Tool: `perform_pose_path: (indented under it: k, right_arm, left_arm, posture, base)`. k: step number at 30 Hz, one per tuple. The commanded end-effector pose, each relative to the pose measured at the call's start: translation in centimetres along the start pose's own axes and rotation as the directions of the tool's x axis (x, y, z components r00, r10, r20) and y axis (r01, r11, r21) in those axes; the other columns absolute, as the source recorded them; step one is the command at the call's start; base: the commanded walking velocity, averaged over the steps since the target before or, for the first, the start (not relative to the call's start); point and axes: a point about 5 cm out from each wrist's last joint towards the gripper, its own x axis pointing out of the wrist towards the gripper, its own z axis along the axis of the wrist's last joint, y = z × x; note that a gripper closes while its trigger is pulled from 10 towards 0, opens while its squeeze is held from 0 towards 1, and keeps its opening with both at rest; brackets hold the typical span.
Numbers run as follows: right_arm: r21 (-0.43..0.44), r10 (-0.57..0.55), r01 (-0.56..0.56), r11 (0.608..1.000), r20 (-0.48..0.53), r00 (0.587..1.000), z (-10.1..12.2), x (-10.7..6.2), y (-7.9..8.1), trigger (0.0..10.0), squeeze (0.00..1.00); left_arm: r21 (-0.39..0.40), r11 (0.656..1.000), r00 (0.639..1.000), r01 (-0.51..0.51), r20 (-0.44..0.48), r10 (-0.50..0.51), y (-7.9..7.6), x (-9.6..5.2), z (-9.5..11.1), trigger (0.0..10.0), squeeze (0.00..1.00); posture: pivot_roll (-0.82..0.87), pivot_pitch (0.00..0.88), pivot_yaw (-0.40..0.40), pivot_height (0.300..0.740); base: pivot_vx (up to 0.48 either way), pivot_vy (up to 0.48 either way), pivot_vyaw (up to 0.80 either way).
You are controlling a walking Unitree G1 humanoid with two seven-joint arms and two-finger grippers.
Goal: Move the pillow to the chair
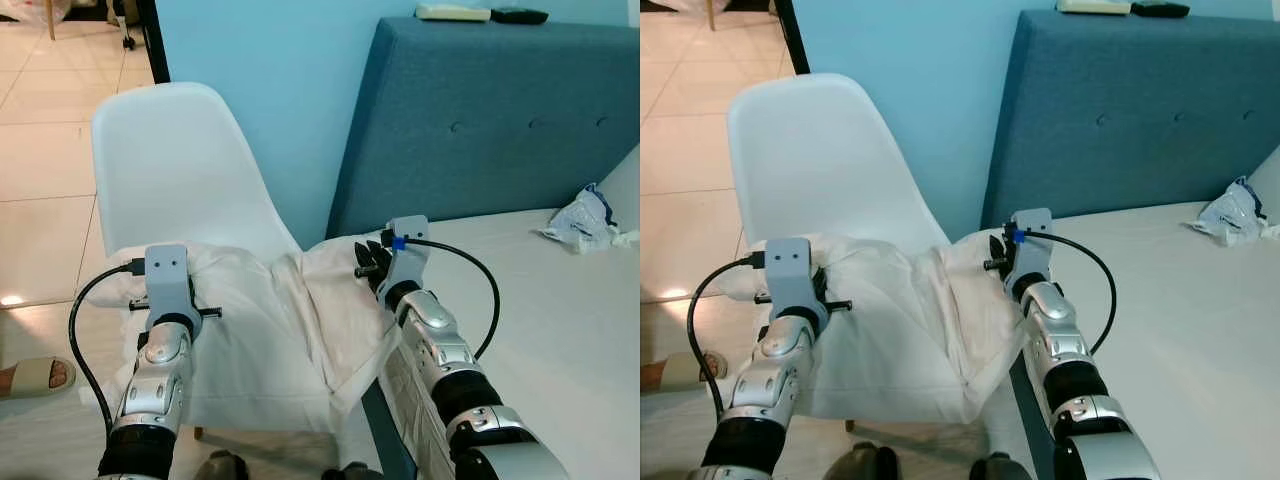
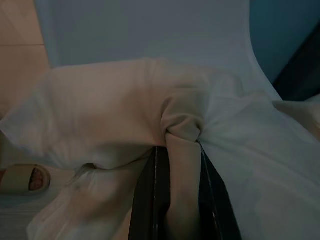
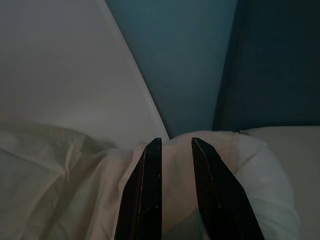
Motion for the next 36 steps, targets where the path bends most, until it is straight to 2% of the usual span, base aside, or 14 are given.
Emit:
perform_pose_path:
  k: [1,4,12,28,32,36]
  right_arm:
    - [-0.013,0.013,-0.012,1.000,0.020,1.000,0.25,0.12,0.26,10.0,0.00]
    - [-0.010,0.011,-0.011,1.000,0.014,1.000,0.14,0.07,0.21,10.0,0.00]
    - [0.000,0.010,-0.010,1.000,0.021,1.000,0.05,0.01,0.36,10.0,0.00]
    - [0.004,0.005,-0.005,1.000,0.021,1.000,0.17,0.14,0.36,10.0,0.00]
    - [0.011,0.001,-0.001,1.000,0.030,1.000,0.29,0.16,0.27,10.0,0.00]
    - [0.008,0.003,-0.003,1.000,0.030,1.000,0.36,0.21,0.28,10.0,0.00]
  left_arm:
    - [0.009,1.000,0.999,0.008,0.051,-0.009,-0.37,-0.03,0.91,10.0,0.00]
    - [0.009,1.000,0.999,0.010,0.049,-0.011,-0.42,-0.02,0.94,10.0,0.00]
    - [0.016,1.000,0.999,0.016,0.048,-0.017,-0.38,-0.08,0.94,10.0,0.00]
    - [0.018,1.000,0.999,0.018,0.047,-0.019,-0.42,-0.04,1.04,10.0,0.00]
    - [0.019,1.000,0.999,0.021,0.045,-0.022,-0.52,-0.15,0.97,10.0,0.00]
    - [0.020,1.000,0.999,0.023,0.043,-0.024,-0.50,-0.18,0.90,10.0,0.00]
  posture:
    - [0.03,0.173,-0.061,0.655]
    - [0.04,0.174,-0.061,0.655]
    - [0.04,0.178,-0.057,0.611]
    - [0.04,0.181,-0.055,0.611]
    - [0.05,0.185,-0.054,0.586]
    - [0.04,0.182,-0.054,0.586]
  base:
    - [0.000,0.000,0.00]
    - [0.000,0.000,0.00]
    - [0.000,0.000,0.00]
    - [0.000,0.000,0.00]
    - [0.000,0.000,0.00]
    - [0.000,0.000,0.00]
